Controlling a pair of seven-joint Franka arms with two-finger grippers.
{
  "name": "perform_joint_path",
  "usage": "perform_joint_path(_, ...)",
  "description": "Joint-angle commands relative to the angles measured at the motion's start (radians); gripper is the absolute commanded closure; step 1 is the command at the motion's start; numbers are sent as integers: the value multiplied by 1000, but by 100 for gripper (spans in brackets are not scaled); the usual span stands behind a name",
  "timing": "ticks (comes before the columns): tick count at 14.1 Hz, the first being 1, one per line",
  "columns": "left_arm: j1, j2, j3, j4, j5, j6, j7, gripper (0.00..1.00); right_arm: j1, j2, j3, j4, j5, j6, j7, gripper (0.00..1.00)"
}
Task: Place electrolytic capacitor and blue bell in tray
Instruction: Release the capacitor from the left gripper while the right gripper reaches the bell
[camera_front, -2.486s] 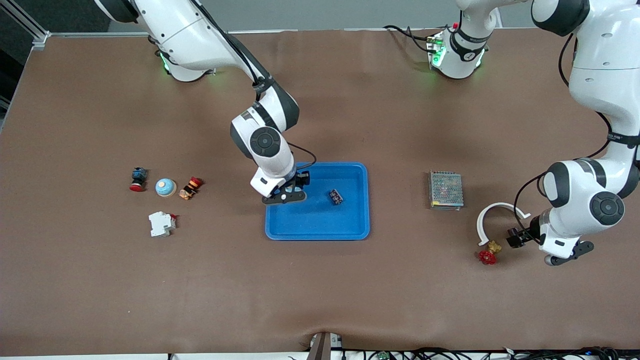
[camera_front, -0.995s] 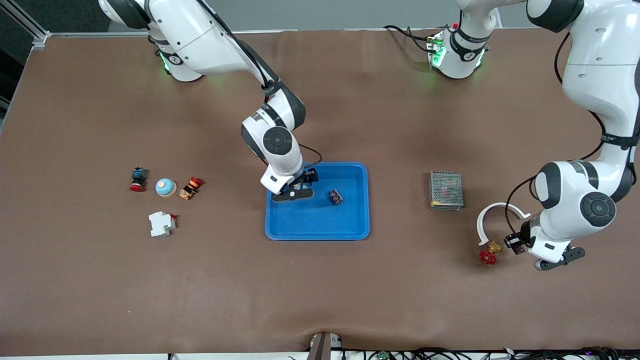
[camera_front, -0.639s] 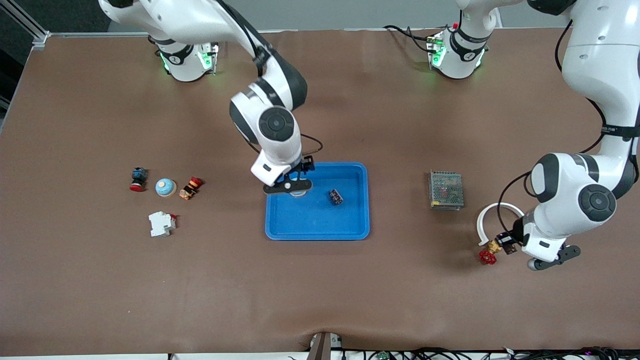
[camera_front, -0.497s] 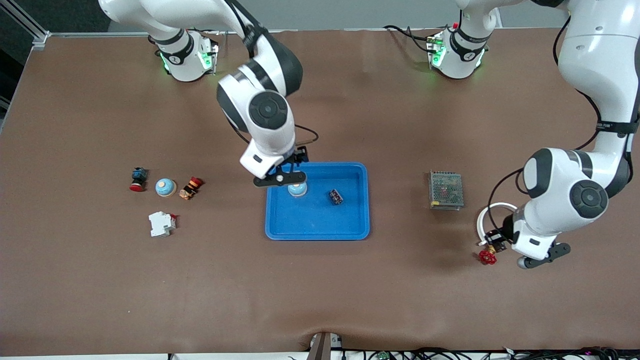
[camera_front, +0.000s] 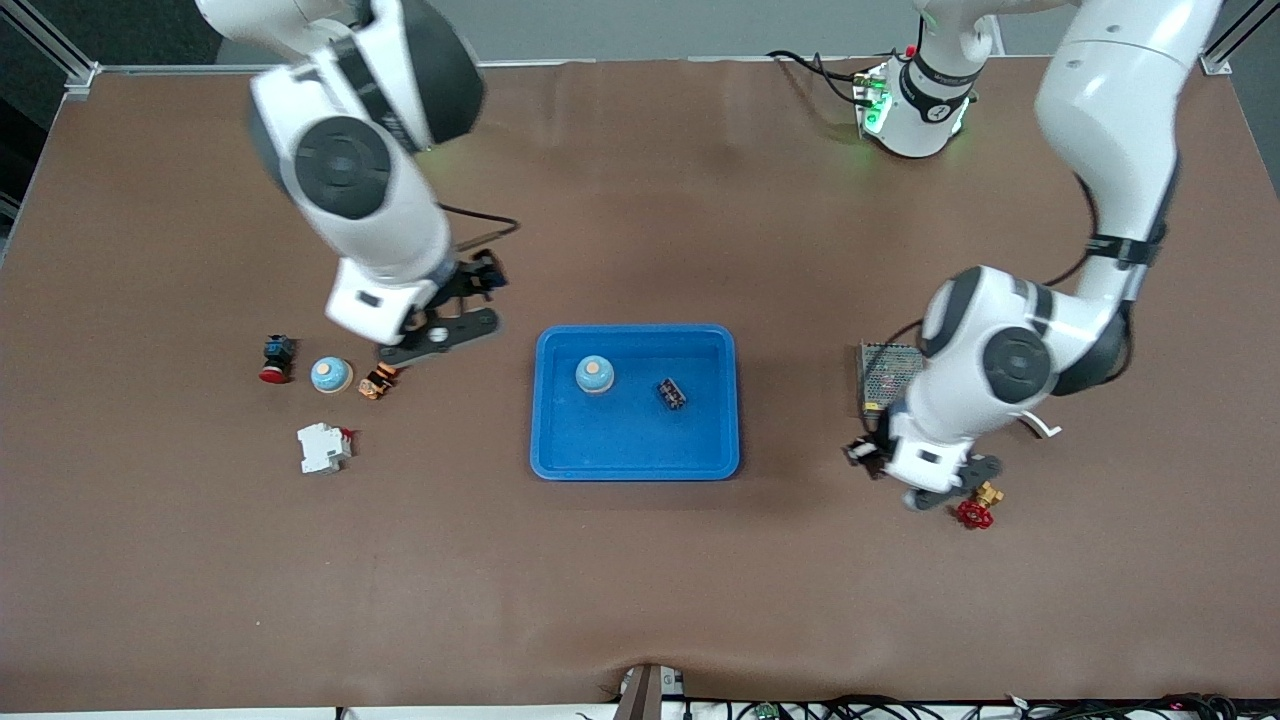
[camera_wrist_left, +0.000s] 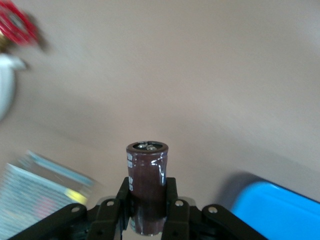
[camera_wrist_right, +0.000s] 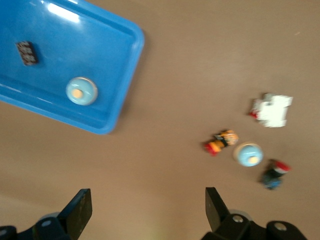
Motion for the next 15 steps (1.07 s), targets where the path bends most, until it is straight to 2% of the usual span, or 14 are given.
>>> perform_joint_path(1, -102, 42, 12, 50, 5, -3, -114, 100, -150, -24, 17, -28, -11, -11, -272, 0)
perform_joint_path(4, -176, 76, 17, 74, 5, 19, -186, 100, -270, -12, 17, -29, -12, -4, -501, 0)
perform_joint_path(8, -262, 98, 18, 68, 8, 35, -296, 100, -345, -7, 17, -110, -15, 83, -665, 0)
perform_joint_path(11, -309, 128, 21, 59, 70, 35, -413, 100, -385, -9, 17, -221, -56, 214, -797, 0)
perform_joint_path(15, -371, 161, 21, 8, 155, 35, -548, 100, -443, -10, 17, -422, -55, 448, -929, 0)
